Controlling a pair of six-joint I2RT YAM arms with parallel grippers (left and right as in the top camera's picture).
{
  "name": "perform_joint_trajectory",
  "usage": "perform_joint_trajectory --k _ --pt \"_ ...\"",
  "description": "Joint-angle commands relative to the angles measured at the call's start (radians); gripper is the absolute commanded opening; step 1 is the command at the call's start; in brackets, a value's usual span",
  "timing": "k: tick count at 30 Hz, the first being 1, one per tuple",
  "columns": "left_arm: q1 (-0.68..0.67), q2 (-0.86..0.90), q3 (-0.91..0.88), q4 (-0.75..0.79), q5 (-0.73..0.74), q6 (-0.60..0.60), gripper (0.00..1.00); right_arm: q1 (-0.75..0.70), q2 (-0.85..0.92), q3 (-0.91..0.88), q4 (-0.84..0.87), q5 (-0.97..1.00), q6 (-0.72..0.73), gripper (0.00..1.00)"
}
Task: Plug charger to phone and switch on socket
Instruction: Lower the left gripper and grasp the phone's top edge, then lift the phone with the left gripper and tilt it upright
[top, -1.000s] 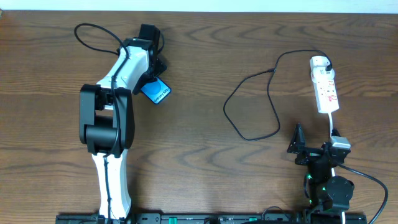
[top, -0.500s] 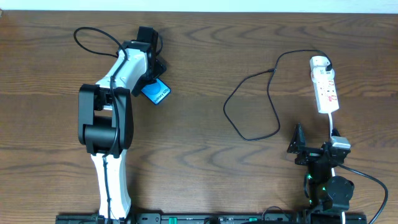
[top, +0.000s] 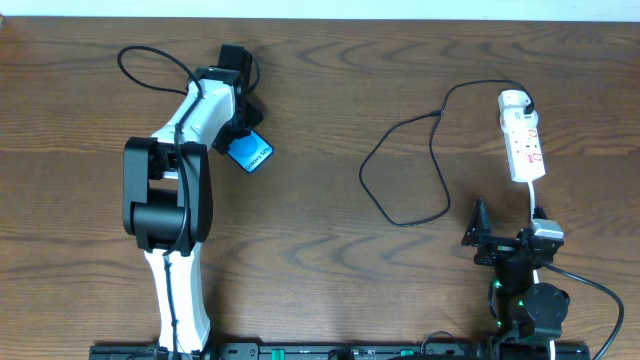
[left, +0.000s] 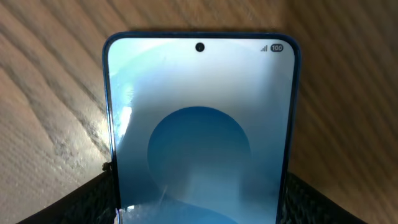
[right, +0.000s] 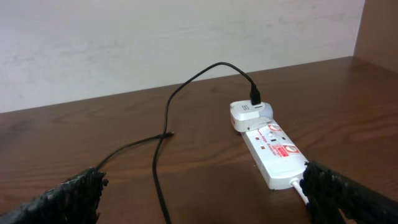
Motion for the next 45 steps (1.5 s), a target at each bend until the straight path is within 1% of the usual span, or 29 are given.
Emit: perform_joint_trajectory --k 1,6,10,15,19,21,29,32,35,45 --pt "-0.002 0.015 -0.036 -0.050 0.079 0.013 0.67 0.006 -0.005 -0.001 -0.005 0.002 -0.006 0.99" --pt "-0.002 -0.031 -0.025 -0.109 0.088 0.053 0.65 0.006 -0.005 -0.001 -0.004 0.001 -0.006 0.99" --pt "-0.002 -0.084 -0.025 -0.122 0.149 0.114 0.64 0.006 -0.005 -0.001 -0.005 0.002 -0.006 0.99" --pt "-0.002 -0.125 -0.025 -0.134 0.157 0.127 0.64 0.006 -0.005 -0.001 -0.005 0.002 -0.006 0.99" --pt "-0.002 -0.125 -0.025 -0.166 0.180 0.130 0.64 0.006 -0.005 -0.002 -0.004 0.001 -0.006 0.99" --pt "-0.002 -0.125 -0.025 -0.186 0.220 0.139 0.64 0.006 -0.005 -0.001 -0.004 0.001 -0.006 0.99" --pt "-0.002 -0.125 -0.025 -0.255 0.457 0.236 0.64 0.006 -0.005 -0.001 -0.004 0.002 -0.006 0.99" --pt "-0.002 -0.125 -0.025 -0.280 0.499 0.249 0.64 0.006 -0.005 -0.002 -0.005 0.002 -0.006 0.99" --pt "-0.002 -0.125 -0.025 -0.293 0.515 0.281 0.64 0.006 -0.005 -0.001 -0.004 0.001 -0.006 0.99" --pt "-0.002 -0.125 -0.025 -0.319 0.535 0.291 0.64 0.006 -0.005 -0.002 -0.005 0.002 -0.006 0.99"
